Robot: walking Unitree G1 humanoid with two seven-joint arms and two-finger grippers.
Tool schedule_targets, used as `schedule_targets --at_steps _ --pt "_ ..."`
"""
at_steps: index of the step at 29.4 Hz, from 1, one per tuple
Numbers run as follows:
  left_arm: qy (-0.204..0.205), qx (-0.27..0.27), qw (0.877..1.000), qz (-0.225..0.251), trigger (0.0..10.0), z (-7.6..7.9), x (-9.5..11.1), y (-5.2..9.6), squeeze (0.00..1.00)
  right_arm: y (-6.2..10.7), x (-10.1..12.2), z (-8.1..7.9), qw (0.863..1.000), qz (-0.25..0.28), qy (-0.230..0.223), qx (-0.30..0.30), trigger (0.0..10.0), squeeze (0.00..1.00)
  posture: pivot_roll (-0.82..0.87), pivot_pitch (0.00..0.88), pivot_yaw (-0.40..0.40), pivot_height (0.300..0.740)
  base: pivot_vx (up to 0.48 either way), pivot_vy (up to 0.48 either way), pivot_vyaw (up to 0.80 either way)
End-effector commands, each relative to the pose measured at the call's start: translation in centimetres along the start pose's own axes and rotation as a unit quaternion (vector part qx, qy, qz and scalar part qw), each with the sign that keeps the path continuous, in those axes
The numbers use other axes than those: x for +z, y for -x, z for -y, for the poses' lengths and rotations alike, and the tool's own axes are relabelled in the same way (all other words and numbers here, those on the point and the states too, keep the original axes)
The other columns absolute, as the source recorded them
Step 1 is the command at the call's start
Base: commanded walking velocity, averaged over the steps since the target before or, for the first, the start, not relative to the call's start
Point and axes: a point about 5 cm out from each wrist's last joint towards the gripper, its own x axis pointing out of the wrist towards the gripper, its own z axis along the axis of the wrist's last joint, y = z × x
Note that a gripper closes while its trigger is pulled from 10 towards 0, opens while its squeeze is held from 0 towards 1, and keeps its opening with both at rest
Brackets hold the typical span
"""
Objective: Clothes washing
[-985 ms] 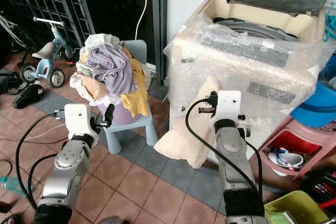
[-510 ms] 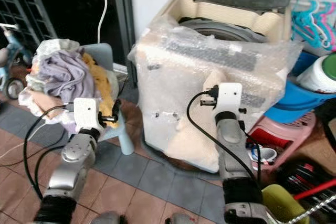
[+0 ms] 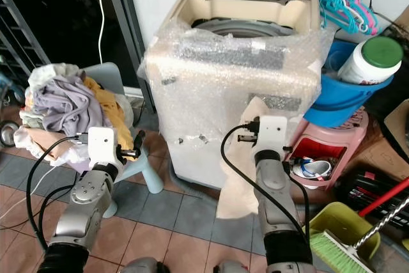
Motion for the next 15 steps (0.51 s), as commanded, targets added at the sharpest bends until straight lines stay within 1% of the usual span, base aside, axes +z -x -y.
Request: schedule_targets --at_steps 1,2,6,10,15 --pt "0.007 0.002 1.000 0.002 10.0 -0.4 -0.2 0.3 0.00 0.1 0.2 0.7 1.000 0.008 0.000 -0.005 10.0 0.00 -0.05 0.000 0.038 0.740 0.000 0.000 0.00" --pt "0.007 0.002 1.000 0.002 10.0 -0.4 -0.2 0.3 0.00 0.1 0.2 0.7 1.000 0.008 0.000 -0.005 10.0 0.00 -0.05 0.000 0.038 0.740 0.000 0.000 0.00" --pt "0.020 0.013 1.000 -0.009 10.0 -0.9 -0.6 0.5 0.00 0.1 -0.1 0.2 1.000 0.001 -0.001 0.001 10.0 0.00 -0.05 0.000 0.032 0.740 0.331 0.000 0.00" --pt "0.019 0.010 1.000 -0.005 10.0 -1.0 -0.3 0.6 0.00 0.0 0.6 -0.6 1.000 0.012 -0.003 0.014 10.0 0.00 -0.04 0.000 0.027 0.740 0.347 0.331 0.00" --pt "0.014 -0.007 1.000 -0.003 10.0 -0.4 0.0 0.4 0.00 0.0 0.6 -0.4 1.000 0.011 0.001 0.017 10.0 0.00 -0.04 0.000 0.016 0.740 0.349 0.329 0.00"
